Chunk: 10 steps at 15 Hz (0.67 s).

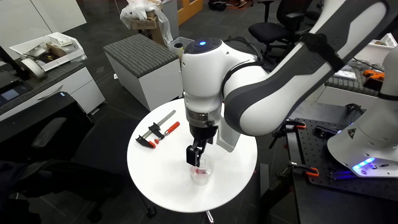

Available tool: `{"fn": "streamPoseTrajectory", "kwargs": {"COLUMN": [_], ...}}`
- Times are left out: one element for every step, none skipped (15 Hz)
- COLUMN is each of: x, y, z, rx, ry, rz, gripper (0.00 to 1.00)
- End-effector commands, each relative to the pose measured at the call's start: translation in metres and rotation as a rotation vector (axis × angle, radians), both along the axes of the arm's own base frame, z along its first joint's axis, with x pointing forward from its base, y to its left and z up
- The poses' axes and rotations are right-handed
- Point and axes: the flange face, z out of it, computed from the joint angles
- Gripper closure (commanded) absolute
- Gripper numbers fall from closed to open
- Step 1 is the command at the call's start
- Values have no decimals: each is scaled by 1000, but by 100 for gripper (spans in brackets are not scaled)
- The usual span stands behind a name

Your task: Remove the marker from the cup

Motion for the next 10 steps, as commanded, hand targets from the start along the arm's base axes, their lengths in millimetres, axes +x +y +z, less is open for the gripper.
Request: {"fn": "streamPoseTrajectory", "kwargs": {"x": [1,1,2,2,2,2,2,2,2,2], "y": [-1,-1,-1,-1,-1,0,0,0,0,0], "z": [-2,-3,-6,-8,-10,-12,-15,-18,-21,-24], "rx": [18,22,26,31,35,39,42,44,49,52], "ry": [-2,3,6,9,13,18,23,28,34,39], "rz": [-14,-14,-18,-21,-25,-29,-31,-34,-38,-43], "gripper": [0,2,6,10,16,16,15,19,16,18]}}
